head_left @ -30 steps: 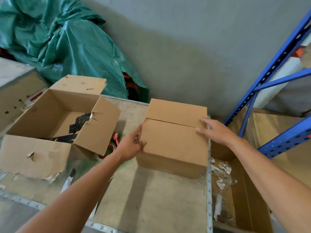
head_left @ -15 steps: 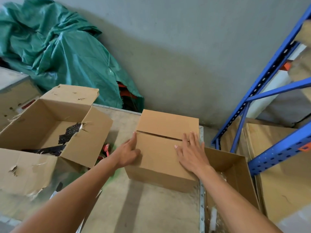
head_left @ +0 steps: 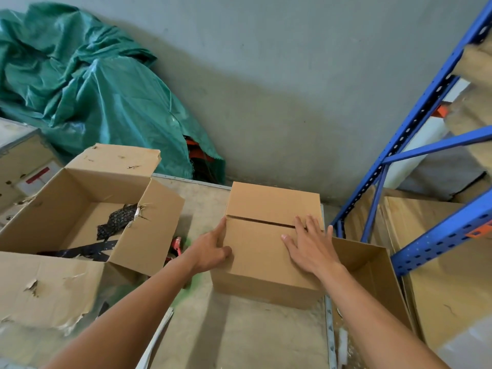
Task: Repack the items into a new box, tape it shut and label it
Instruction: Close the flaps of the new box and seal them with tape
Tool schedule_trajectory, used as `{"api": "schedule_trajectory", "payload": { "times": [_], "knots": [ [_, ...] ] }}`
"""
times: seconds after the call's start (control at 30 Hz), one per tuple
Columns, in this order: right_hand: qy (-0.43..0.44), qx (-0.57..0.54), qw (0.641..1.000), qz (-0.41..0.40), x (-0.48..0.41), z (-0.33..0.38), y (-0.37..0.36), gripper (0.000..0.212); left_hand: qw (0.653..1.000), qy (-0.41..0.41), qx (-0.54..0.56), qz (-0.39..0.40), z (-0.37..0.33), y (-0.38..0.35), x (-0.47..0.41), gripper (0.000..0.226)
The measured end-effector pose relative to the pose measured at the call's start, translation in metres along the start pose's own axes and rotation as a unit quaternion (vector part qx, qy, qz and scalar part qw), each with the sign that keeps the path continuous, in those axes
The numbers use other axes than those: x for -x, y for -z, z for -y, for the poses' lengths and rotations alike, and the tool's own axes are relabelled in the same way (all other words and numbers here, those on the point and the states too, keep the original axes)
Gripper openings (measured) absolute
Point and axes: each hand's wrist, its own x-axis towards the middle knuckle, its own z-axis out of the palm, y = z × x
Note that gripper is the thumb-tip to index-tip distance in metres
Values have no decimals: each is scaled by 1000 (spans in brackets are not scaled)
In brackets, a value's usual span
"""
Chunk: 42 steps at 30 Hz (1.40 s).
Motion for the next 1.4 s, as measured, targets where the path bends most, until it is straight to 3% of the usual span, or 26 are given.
{"api": "schedule_trajectory", "payload": {
  "times": [0.1,0.17,0.23,0.37,0.53,0.7,0.83,1.03,1.2,1.4],
  "knots": [
    [4,7,1000,-12,-5,27,2,70,991,-31,-75,-106,16,22,8,80],
    [16,7,999,-27,-8,49,1,68,950,-46,-197,-236,41,46,15,74],
    [38,4,998,-54,-9,74,1,66,915,1,-282,-288,71,72,24,77],
    [130,-32,986,-97,-9,149,-2,63,921,132,-298,-214,129,106,37,92],
    [242,-130,960,-47,-8,258,-35,57,937,123,-286,-161,155,119,36,94],
    [39,-237,964,113,-18,300,-95,59,945,99,-267,-162,169,120,32,92],
    [-65,-233,956,165,-28,301,-137,57,950,89,-253,-156,177,120,33,92],
    [-96,-236,960,113,-32,302,-137,27,957,63,-231,-167,178,121,34,90],
    [-80,-216,969,91,-28,295,-107,25,965,59,-202,-156,179,124,33,86],
    [-40,-272,959,69,-2,283,-32,25,979,60,-166,-102,186,133,30,90]
  ]
}}
